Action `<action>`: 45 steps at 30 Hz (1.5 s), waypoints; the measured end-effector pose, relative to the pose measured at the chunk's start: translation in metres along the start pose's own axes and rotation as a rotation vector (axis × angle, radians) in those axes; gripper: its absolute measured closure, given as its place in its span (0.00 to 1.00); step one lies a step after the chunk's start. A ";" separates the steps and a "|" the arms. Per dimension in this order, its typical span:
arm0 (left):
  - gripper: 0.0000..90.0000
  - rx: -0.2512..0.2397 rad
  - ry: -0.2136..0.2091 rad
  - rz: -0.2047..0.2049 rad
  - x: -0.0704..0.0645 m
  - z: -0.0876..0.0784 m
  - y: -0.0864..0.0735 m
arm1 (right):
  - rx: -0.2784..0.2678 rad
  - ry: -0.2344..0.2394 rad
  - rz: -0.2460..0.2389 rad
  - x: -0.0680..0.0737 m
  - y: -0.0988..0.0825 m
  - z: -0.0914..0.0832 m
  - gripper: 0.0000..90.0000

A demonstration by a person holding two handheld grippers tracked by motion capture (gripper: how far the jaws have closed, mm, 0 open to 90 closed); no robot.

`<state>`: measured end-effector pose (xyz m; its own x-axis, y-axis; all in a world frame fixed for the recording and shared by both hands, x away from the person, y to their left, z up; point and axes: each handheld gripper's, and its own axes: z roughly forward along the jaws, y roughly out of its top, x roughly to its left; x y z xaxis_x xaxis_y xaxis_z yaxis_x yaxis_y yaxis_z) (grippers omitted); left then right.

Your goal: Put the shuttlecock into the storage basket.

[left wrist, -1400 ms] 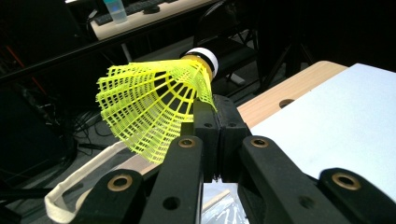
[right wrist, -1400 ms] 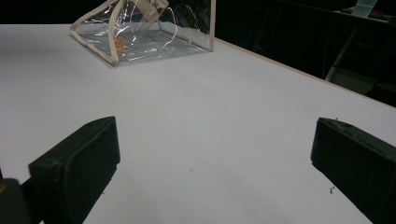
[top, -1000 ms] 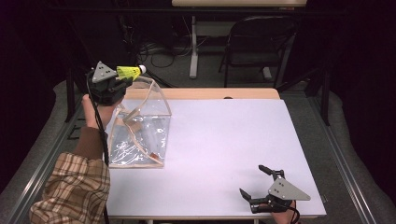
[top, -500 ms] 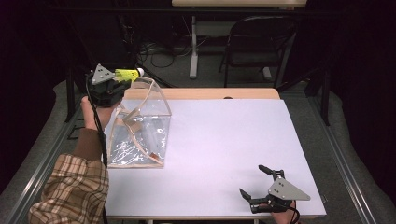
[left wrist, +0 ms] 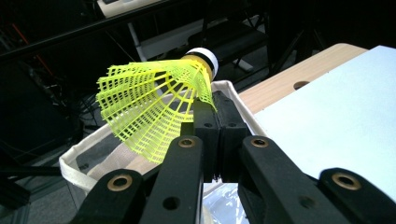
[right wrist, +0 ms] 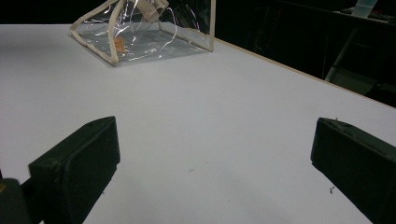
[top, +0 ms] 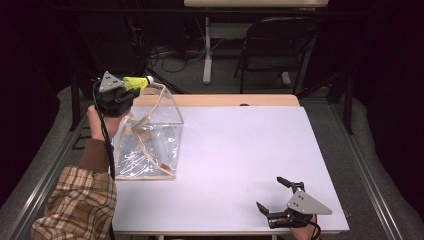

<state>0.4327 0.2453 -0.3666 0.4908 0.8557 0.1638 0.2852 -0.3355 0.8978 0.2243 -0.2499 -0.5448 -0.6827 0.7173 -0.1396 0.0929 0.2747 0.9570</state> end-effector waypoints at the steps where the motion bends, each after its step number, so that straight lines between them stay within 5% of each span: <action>1: 0.99 0.002 0.000 0.001 0.000 0.001 -0.001 | 0.000 0.000 0.000 0.000 0.000 0.000 0.01; 45: 0.99 0.076 -0.025 -0.011 -0.001 0.021 -0.019 | 0.003 0.001 0.000 0.000 0.000 0.000 0.01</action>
<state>0.4442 0.2425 -0.3929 0.5070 0.8500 0.1429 0.3520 -0.3555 0.8659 0.2246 -0.2497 -0.5451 -0.6835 0.7164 -0.1398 0.0944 0.2766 0.9563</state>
